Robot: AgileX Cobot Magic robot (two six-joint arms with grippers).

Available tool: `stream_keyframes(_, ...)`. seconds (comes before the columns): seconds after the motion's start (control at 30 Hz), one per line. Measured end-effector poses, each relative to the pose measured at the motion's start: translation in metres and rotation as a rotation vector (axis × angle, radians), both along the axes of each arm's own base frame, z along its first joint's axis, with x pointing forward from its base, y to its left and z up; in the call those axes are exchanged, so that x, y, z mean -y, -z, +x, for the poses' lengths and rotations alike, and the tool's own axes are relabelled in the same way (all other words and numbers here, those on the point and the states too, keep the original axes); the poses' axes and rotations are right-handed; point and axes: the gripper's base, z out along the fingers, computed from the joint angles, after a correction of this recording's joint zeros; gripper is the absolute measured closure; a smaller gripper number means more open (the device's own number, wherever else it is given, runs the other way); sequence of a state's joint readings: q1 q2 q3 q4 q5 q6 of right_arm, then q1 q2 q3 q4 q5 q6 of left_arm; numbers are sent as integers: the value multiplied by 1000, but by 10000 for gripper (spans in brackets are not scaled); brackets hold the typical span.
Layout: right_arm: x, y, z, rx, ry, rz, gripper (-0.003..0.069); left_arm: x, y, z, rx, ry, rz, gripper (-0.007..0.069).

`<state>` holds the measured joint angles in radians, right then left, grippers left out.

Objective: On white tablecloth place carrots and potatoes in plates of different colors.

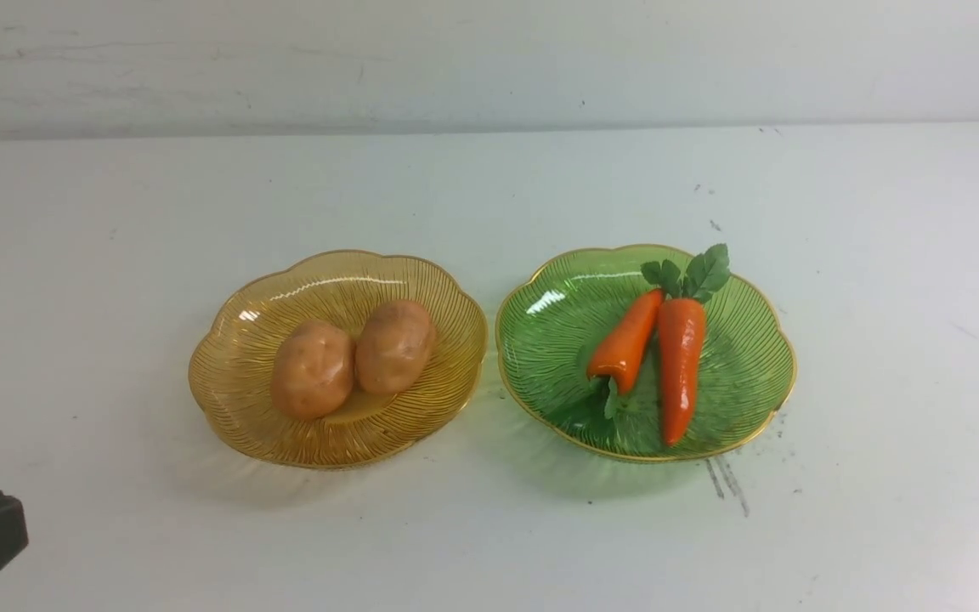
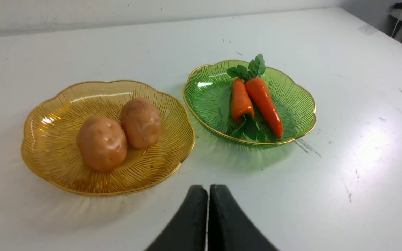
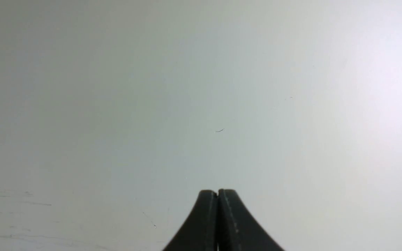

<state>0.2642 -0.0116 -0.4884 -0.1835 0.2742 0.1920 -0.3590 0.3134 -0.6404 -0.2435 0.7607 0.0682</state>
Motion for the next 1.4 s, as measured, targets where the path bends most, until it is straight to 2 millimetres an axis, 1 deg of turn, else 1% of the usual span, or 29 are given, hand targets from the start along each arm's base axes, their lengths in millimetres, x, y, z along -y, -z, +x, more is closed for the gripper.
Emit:
stream_keyframes(0.13, 0, 0, 0, 0, 0, 0, 674, -4, -3, 3, 101, -10, 108, 628)
stream_keyframes(0.27, 0, 0, 0, 0, 0, 0, 674, -9, -4, 6, 160, -48, 199, 628)
stream_keyframes(0.33, 0, 0, 0, 0, 0, 0, 674, -11, -1, 5, 173, -66, 210, 628)
stream_keyframes(0.37, 0, 0, 0, 0, 0, 0, 674, -16, 7, 3, 193, -104, 218, 628)
stream_keyframes(0.4, 0, 0, 0, 0, 0, 0, 674, -17, 10, 2, 197, -117, 215, 628)
stream_keyframes(0.5, 0, 0, 0, 0, 0, 0, 674, -21, 31, -1, 201, -180, 206, 628)
stream_keyframes(0.63, 0, 0, 0, 0, 0, 0, 674, -26, 81, 0, 192, -326, 211, 628)
stream_keyframes(0.67, 0, 0, 0, 0, 0, 0, 674, -26, 83, 0, 194, -333, 211, 628)
stream_keyframes(0.7, 0, 0, 0, -2, 0, 0, 674, -28, 100, 1, 194, -383, 215, 628)
stream_keyframes(0.73, 0, 0, 0, -1, 0, 0, 674, -29, 111, 2, 184, -406, 220, 628)
stream_keyframes(0.8, 0, 0, 0, -3, 0, 0, 674, -30, 137, 7, 133, -429, 234, 628)
stream_keyframes(0.93, 0, 0, 0, -3, 1, -1, 674, -31, 168, 10, 52, -424, 254, 628)
stream_keyframes(1.07, 0, 0, 0, -3, 1, -1, 674, -30, 167, 12, 93, -430, 244, 628)
stream_keyframes(1.4, 0, 0, 0, -4, 0, 1, 674, -30, 168, 12, 92, -430, 244, 628)
